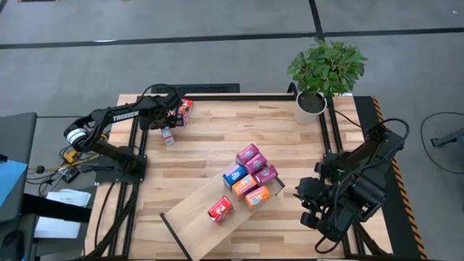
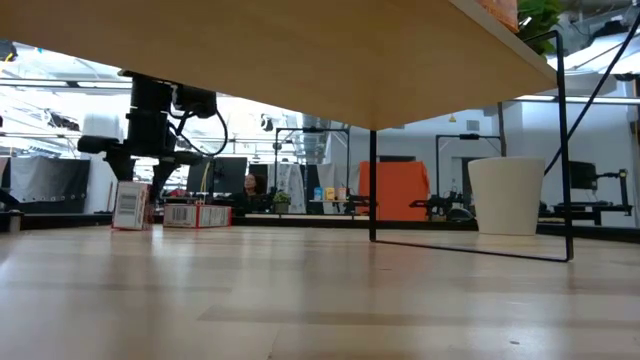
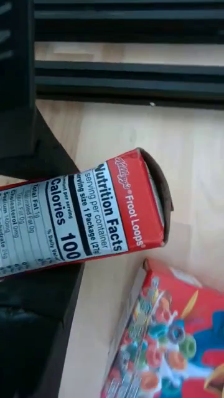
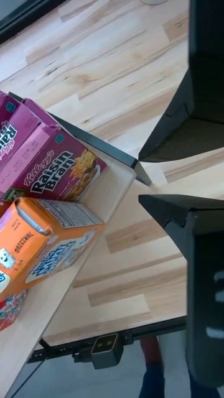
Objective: Stack cereal on shelf
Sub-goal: Put the bottom red cereal box onto the shelf
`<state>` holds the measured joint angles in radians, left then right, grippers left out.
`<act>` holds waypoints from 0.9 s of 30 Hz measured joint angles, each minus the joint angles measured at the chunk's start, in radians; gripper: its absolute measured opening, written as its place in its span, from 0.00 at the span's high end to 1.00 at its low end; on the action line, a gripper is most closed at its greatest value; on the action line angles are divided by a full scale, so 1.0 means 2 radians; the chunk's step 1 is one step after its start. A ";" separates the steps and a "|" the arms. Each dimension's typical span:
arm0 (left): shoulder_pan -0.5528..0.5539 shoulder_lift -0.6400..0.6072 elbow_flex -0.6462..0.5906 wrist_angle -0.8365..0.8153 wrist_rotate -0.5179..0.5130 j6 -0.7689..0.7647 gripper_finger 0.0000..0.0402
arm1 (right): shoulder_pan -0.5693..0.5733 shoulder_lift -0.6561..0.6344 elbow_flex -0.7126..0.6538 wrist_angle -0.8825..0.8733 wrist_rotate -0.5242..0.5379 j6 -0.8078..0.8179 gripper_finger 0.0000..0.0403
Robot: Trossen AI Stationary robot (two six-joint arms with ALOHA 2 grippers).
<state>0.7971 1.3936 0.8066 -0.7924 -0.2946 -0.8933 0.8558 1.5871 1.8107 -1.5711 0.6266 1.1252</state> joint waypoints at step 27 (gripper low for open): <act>-0.081 -0.338 0.025 0.257 0.181 0.232 0.64 | -0.212 -0.209 0.002 0.278 0.077 -0.464 0.64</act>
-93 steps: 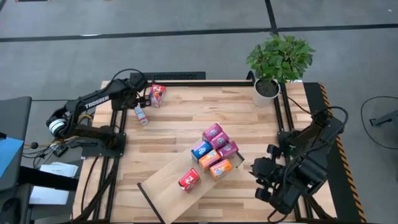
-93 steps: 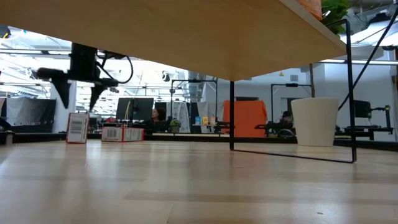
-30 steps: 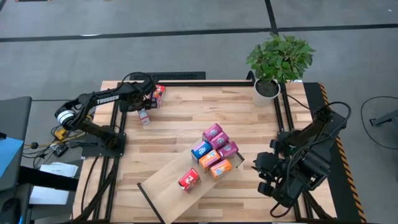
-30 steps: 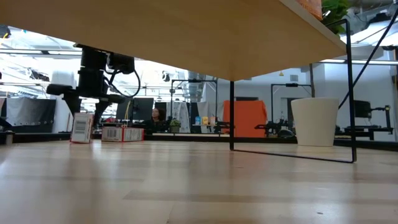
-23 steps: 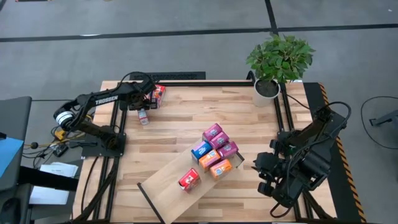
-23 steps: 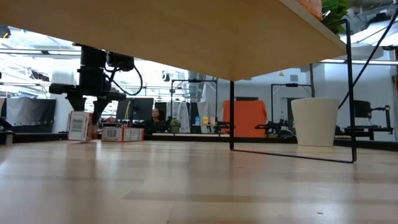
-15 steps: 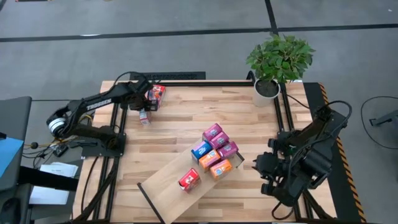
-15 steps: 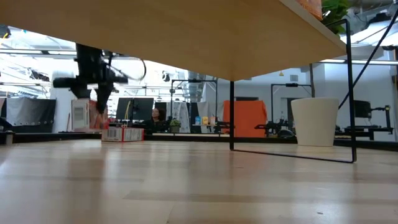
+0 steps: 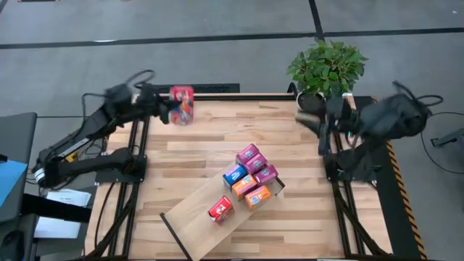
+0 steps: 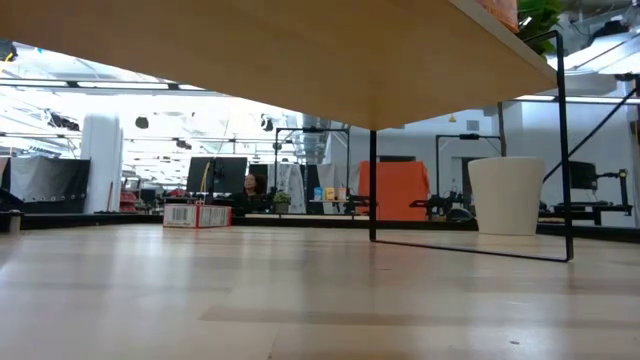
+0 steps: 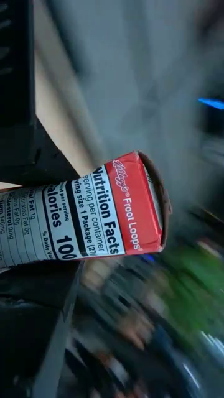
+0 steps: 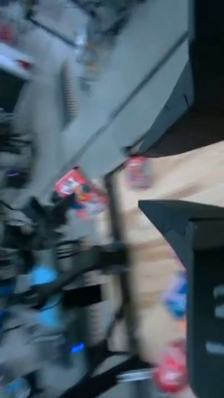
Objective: Stack cereal on shelf
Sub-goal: Put the bottom red cereal box onto the shelf
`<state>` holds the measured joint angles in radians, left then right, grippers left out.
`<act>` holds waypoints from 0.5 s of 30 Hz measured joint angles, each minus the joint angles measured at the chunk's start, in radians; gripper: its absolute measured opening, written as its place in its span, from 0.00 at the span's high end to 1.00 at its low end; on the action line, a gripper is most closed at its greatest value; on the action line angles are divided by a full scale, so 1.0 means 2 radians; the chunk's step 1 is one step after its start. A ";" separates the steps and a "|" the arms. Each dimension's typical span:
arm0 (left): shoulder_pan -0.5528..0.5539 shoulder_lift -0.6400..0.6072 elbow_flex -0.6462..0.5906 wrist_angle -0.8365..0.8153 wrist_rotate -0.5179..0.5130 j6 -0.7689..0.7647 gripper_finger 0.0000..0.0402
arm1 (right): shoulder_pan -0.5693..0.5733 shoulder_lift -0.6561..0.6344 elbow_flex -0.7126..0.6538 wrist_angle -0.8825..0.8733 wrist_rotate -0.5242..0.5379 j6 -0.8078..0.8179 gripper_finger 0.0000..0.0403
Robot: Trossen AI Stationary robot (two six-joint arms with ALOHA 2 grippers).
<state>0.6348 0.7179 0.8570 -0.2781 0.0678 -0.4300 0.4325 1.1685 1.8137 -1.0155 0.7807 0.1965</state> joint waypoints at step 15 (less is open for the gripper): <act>-0.120 0.028 0.000 0.316 0.050 0.093 0.64 | -0.315 0.126 -0.002 0.256 -0.460 -0.103 0.35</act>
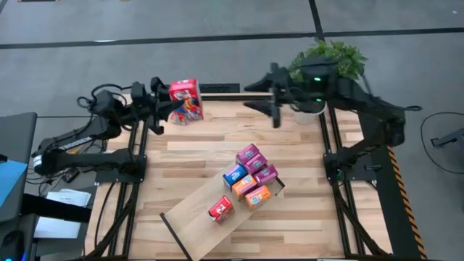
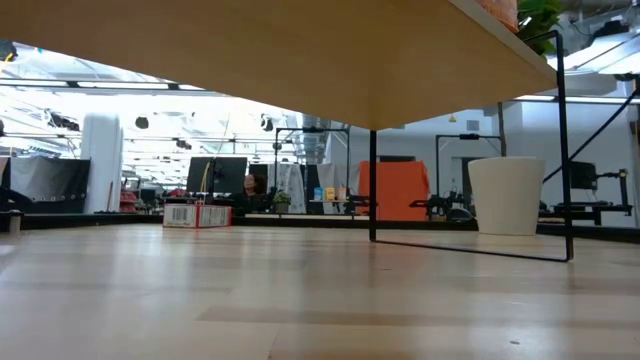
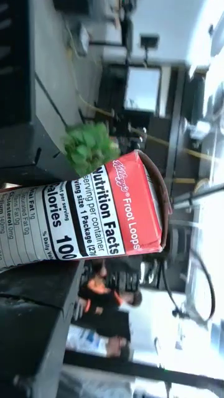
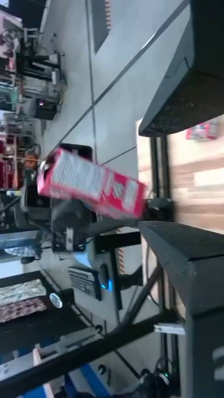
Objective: Stack cereal on shelf
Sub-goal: Put the bottom red cereal box onto the shelf
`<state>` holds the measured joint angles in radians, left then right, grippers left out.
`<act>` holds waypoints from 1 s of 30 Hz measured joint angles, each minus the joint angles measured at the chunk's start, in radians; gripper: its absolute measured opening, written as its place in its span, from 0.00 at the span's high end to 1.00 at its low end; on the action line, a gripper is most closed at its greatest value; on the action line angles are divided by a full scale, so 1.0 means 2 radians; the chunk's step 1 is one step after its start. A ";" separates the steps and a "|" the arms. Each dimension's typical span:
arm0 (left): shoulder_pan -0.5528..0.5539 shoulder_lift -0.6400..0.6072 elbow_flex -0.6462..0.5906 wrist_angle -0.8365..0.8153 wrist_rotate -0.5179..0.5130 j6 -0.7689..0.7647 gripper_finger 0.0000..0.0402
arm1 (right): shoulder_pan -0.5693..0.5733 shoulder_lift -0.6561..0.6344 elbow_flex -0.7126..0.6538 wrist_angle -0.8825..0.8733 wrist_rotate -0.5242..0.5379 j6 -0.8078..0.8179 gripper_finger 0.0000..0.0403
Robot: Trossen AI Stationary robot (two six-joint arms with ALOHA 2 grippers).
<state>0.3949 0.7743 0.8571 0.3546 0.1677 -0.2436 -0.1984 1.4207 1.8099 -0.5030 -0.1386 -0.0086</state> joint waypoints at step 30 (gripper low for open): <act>-0.042 0.071 0.000 0.082 -0.011 0.067 0.64 | -0.012 0.111 0.001 0.163 -0.091 0.006 0.34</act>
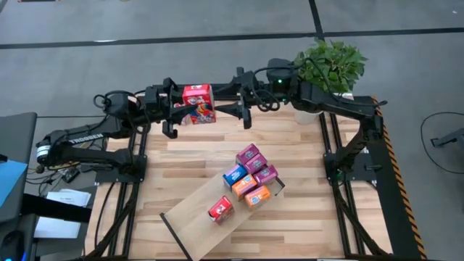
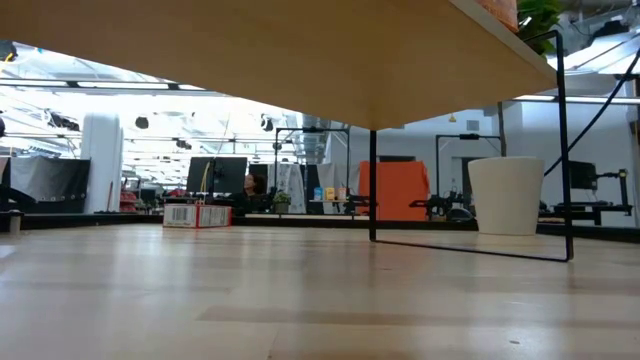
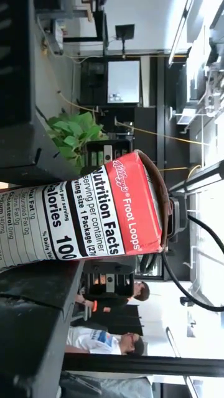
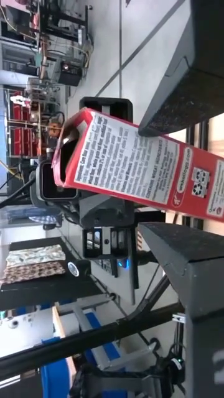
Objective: Stack cereal on shelf
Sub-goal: Put the bottom red cereal box onto the shelf
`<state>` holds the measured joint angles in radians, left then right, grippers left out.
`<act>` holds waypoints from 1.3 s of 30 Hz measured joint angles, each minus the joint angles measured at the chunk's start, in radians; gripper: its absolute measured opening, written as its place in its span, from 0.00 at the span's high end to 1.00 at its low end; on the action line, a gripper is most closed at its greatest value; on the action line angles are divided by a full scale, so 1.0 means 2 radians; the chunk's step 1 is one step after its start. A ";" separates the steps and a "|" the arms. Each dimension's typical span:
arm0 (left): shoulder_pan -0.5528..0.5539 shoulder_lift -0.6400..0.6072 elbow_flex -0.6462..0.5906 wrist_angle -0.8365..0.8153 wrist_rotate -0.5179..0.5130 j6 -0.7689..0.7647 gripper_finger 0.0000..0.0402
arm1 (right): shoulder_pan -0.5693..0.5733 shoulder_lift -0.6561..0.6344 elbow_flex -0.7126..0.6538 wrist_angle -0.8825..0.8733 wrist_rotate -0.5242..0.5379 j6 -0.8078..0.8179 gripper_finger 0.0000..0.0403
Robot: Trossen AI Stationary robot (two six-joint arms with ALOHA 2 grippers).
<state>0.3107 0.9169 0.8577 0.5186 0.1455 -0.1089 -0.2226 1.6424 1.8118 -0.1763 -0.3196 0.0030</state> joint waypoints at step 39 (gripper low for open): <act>-0.009 0.004 -0.001 0.016 -0.019 0.027 0.64 | 0.009 0.029 -0.001 0.002 0.020 0.075 0.07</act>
<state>0.2935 0.9246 0.8562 0.5515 0.1078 -0.0551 -0.2038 1.7003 1.8103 -0.1717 -0.2787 0.1524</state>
